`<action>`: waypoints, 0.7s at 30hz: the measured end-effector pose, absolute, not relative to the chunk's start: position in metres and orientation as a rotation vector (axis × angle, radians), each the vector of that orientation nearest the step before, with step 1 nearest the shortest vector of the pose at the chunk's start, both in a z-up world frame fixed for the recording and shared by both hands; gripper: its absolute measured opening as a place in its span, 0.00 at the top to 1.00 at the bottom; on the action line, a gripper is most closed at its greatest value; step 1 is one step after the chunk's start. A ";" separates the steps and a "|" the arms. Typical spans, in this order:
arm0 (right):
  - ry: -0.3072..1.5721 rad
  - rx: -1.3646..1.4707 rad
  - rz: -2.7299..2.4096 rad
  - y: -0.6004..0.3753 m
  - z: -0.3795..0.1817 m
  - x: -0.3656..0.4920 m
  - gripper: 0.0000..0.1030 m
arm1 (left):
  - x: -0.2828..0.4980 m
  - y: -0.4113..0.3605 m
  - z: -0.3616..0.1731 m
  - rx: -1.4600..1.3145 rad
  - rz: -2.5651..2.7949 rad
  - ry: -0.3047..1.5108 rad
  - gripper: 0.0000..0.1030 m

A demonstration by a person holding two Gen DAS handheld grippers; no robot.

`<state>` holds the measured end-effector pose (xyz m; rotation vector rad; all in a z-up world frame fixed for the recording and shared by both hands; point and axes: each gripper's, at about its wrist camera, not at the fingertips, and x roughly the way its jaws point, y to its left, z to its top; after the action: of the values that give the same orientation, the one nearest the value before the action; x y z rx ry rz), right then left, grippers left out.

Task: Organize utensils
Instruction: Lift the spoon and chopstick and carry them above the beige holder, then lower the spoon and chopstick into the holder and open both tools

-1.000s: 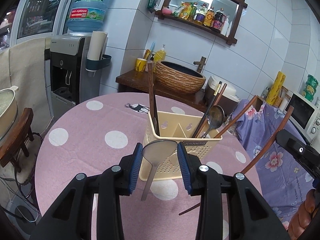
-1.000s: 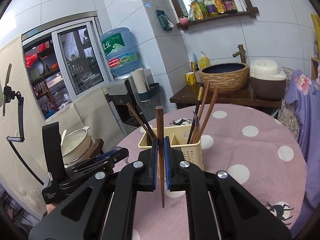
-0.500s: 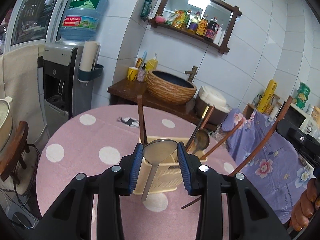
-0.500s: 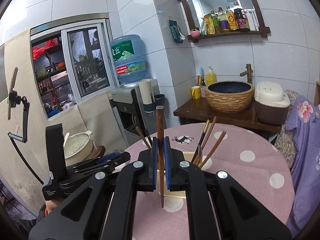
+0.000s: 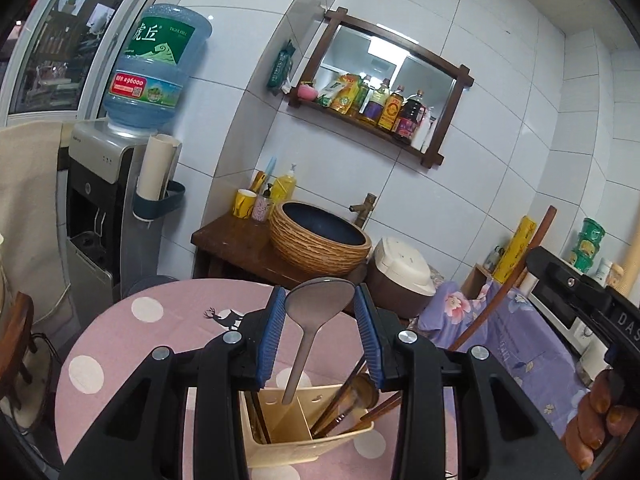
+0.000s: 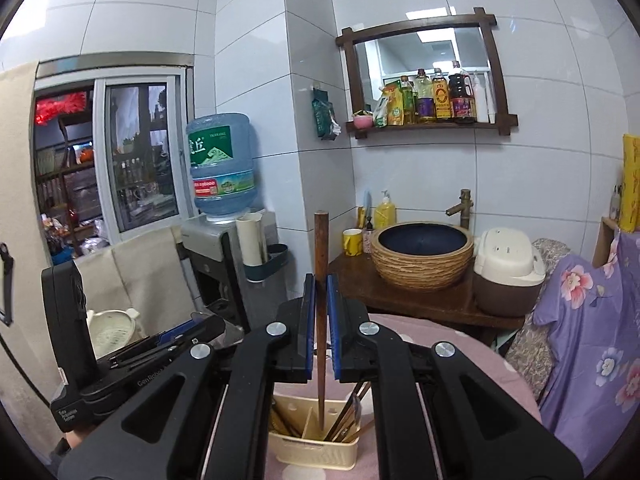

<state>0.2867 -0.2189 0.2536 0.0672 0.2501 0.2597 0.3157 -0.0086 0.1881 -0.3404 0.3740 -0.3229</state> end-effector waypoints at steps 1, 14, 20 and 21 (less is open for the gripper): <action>0.250 0.061 0.251 -0.217 0.248 0.291 0.93 | 0.320 -0.009 0.182 -0.348 -0.322 0.381 0.65; 0.423 0.053 0.249 -0.201 0.142 0.325 0.97 | 0.331 -0.021 0.100 -0.342 -0.326 0.565 0.65; 0.451 0.043 0.243 -0.200 0.120 0.326 0.97 | 0.332 -0.026 0.076 -0.323 -0.326 0.626 0.65; 0.450 0.048 0.243 -0.200 0.118 0.327 0.97 | 0.332 -0.026 0.074 -0.318 -0.320 0.628 0.65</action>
<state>0.3272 -0.2004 0.1183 0.0477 0.4500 0.2430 0.3318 -0.0263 0.0738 -0.3184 0.6282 -0.3204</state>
